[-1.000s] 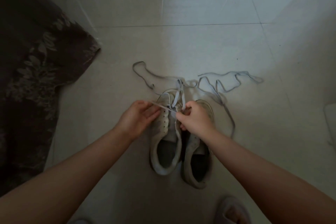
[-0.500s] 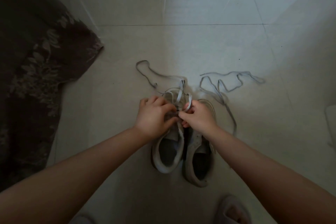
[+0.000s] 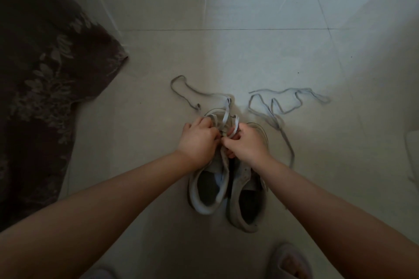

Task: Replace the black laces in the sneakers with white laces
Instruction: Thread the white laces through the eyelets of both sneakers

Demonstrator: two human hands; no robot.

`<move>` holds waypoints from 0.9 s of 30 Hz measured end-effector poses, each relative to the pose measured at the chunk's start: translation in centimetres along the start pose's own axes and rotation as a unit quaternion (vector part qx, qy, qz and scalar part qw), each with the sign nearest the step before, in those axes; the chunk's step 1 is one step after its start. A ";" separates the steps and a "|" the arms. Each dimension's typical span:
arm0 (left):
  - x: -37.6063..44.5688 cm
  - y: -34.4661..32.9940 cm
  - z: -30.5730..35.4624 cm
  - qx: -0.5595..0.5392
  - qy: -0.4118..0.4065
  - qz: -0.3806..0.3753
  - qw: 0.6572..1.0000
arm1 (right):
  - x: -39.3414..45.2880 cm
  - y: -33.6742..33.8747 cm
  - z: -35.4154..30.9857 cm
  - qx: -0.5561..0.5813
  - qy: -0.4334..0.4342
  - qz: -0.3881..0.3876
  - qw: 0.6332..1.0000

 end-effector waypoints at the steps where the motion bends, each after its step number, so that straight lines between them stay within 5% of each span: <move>1: 0.0 0.4 -0.5 -0.001 0.016 0.017 1.000 | 0.0 0.1 -0.1 -0.006 0.008 0.004 1.000; 5: -0.5 2.3 -6.3 0.036 0.143 0.087 0.985 | -0.2 0.4 -0.3 -0.027 0.016 0.006 0.999; 8: -1.7 1.2 -9.6 0.104 0.218 -0.032 0.970 | -0.4 0.4 -0.6 -0.020 0.011 -0.005 1.000; 10: -2.0 0.2 -8.8 0.114 0.205 -0.053 0.971 | -0.5 0.3 -0.7 -0.008 0.007 -0.016 1.000; 14: -1.1 1.7 -4.4 -0.038 0.058 0.116 0.991 | -0.3 0.3 -0.3 -0.007 0.029 -0.003 1.000; 16: -0.8 1.7 -2.0 -0.071 -0.017 0.117 0.990 | -0.3 0.4 -0.3 0.016 0.045 0.006 0.999; 19: -0.2 0.0 -0.4 -0.086 -0.011 0.035 0.996 | -0.4 0.6 -0.3 0.053 0.063 0.008 0.997; 27: 0.2 -0.7 0.2 -0.057 0.028 0.043 0.997 | 0.8 2.7 -1.5 0.218 0.028 0.023 0.975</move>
Point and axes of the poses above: each hand's wrist, its own x-axis towards the middle knuckle, its own y-axis out of the back of the hand, z = x × y, the point moved 4 cm from there along x, towards the middle knuckle, and after that the axes turned 8 degrees about z, right-handed, at the moved point
